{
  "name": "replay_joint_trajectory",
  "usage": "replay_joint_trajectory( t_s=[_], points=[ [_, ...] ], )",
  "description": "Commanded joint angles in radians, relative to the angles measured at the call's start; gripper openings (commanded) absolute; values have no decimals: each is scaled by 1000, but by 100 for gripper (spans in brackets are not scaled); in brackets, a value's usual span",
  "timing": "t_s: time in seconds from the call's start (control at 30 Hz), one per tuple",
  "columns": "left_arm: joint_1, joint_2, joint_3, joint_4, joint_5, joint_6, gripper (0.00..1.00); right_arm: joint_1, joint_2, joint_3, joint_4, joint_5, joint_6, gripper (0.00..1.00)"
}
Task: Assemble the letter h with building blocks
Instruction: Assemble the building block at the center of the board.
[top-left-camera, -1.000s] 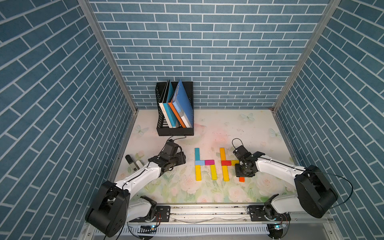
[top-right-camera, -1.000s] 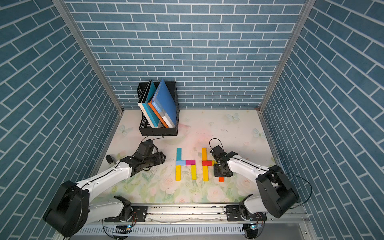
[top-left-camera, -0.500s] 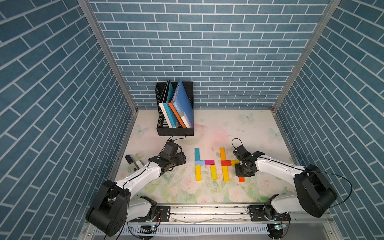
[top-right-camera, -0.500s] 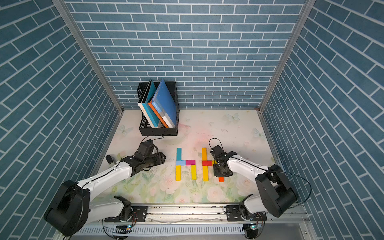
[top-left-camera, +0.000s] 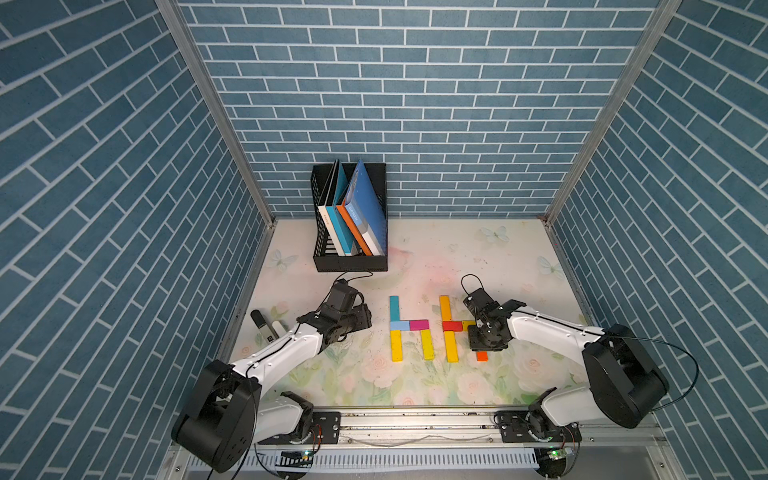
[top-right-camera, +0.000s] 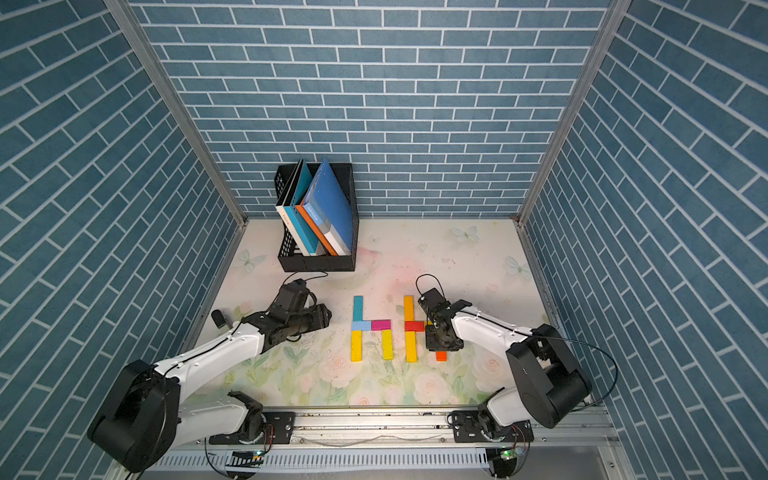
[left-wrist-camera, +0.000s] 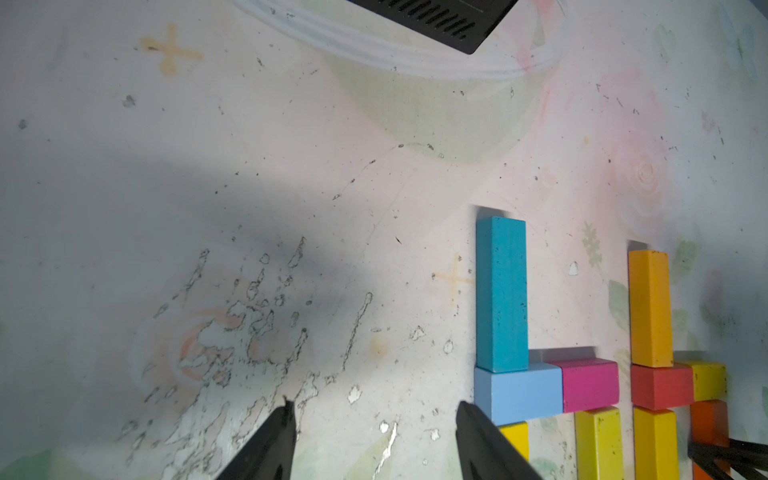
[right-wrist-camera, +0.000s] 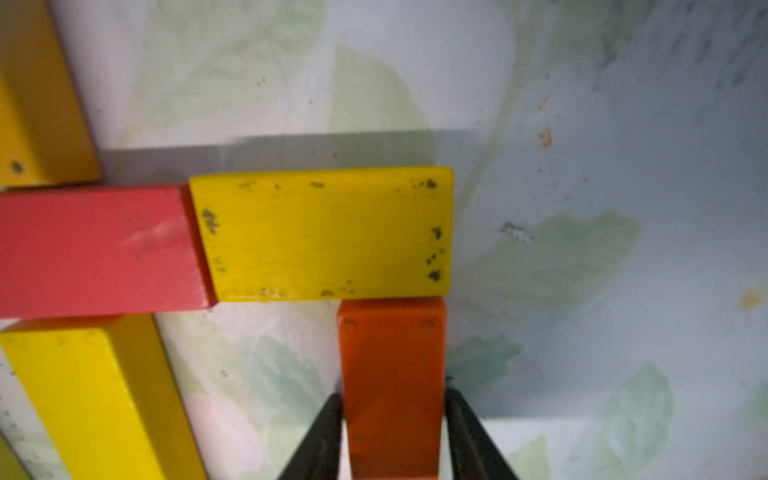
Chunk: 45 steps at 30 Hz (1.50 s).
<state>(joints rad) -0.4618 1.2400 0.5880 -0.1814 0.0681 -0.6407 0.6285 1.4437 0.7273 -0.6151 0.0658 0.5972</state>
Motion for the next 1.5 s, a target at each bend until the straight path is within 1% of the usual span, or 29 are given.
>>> replay_joint_trajectory(
  t_s=[0.0, 0.13, 0.37, 0.67, 1.2, 1.23, 1.3, 1.33, 1.4, 1.47],
  points=[
    [-4, 8, -3, -7, -12, 10, 67, 3, 7, -14, -9, 20, -9, 49],
    [-4, 5, -6, -7, -11, 11, 67, 3, 0, -7, -11, 23, -9, 48],
    [-4, 5, -5, -8, -13, 11, 67, 4, 13, 0, -7, 29, -13, 41],
    [-3, 7, -1, -9, -13, 13, 67, 4, 28, 6, -12, 47, -17, 38],
    [-3, 6, 3, -17, -15, 15, 67, 3, 42, 18, -12, 52, -26, 36],
    [-4, 7, 4, -17, -16, 16, 67, 3, 43, 18, -12, 47, -27, 38],
    [-4, 6, 2, -17, -15, 15, 67, 4, 35, 19, -10, 38, -33, 44],
    [-3, 3, 1, -17, -15, 15, 67, 3, 27, 22, -15, 36, -35, 50],
    [-4, -1, 0, -19, -12, 16, 67, 4, -2, 30, -21, 28, -37, 65],
    [-4, -8, 3, -25, -5, 15, 67, 4, -39, 54, -39, 26, -37, 70]
  ],
)
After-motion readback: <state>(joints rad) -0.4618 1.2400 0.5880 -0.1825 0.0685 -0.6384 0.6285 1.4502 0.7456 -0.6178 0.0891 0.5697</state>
